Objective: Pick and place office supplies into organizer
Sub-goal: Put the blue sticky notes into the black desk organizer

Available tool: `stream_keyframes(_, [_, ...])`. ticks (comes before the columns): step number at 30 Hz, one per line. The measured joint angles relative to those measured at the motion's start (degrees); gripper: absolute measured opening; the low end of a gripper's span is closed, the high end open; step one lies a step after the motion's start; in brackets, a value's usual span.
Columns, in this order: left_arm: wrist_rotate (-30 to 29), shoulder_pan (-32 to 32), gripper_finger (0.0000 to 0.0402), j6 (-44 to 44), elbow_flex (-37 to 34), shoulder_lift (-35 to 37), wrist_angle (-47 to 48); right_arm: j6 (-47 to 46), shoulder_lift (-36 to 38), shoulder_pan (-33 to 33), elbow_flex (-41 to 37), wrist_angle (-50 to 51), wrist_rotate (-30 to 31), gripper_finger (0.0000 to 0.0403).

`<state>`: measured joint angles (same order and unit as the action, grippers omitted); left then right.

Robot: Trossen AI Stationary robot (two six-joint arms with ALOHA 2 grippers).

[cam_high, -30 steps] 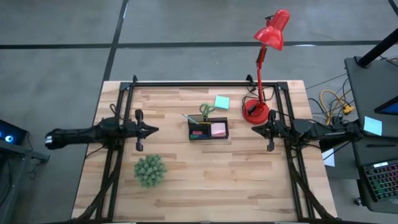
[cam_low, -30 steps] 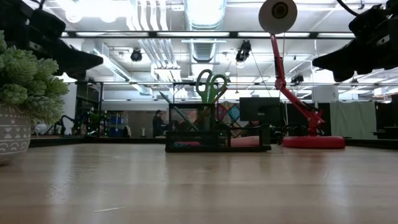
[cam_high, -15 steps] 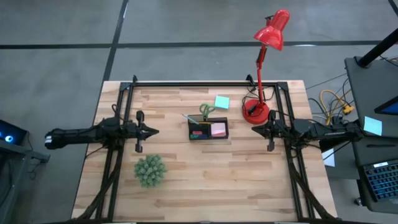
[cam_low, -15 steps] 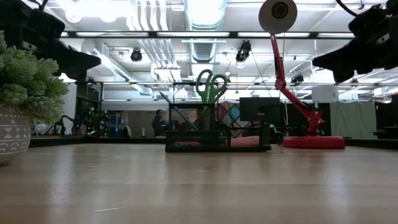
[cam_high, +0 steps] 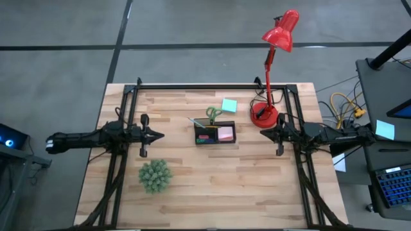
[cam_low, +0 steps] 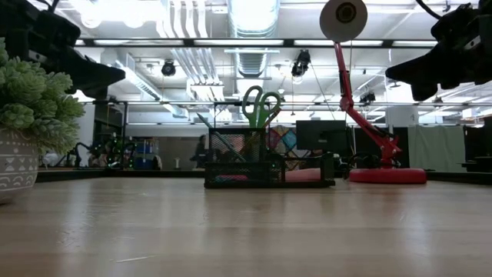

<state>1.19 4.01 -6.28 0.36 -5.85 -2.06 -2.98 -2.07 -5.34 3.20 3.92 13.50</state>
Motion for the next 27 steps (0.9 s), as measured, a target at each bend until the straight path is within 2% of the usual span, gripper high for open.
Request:
stream_keyframes(6, [0.0, 0.0, 0.0, 0.0, 0.0, 0.0, -0.4, 0.5, 0.0, 0.0, 0.0, 0.0, 0.0, 0.0033])
stream_keyframes(13, [-0.1, 0.0, 0.0, 0.0, 0.2, 0.0, -0.4, 0.5, -0.7, 0.0, 1.0, 0.0, 0.3, 0.0108])
stream_keyframes(18, [-0.1, 0.0, 0.0, -0.1, 0.2, 0.0, -0.5, 0.7, -3.3, 0.0, 5.4, -0.3, 5.7, 0.0157])
stream_keyframes(22, [-0.2, 0.0, 0.0, -0.1, 0.2, 0.0, -0.5, 5.6, -8.6, 0.0, 10.0, -0.2, 7.7, 0.0179])
stream_keyframes(27, [-0.2, 0.0, 0.0, -0.1, 0.2, 0.0, -0.5, 10.9, -19.3, 0.0, 15.7, 1.4, 17.6, 0.0198])
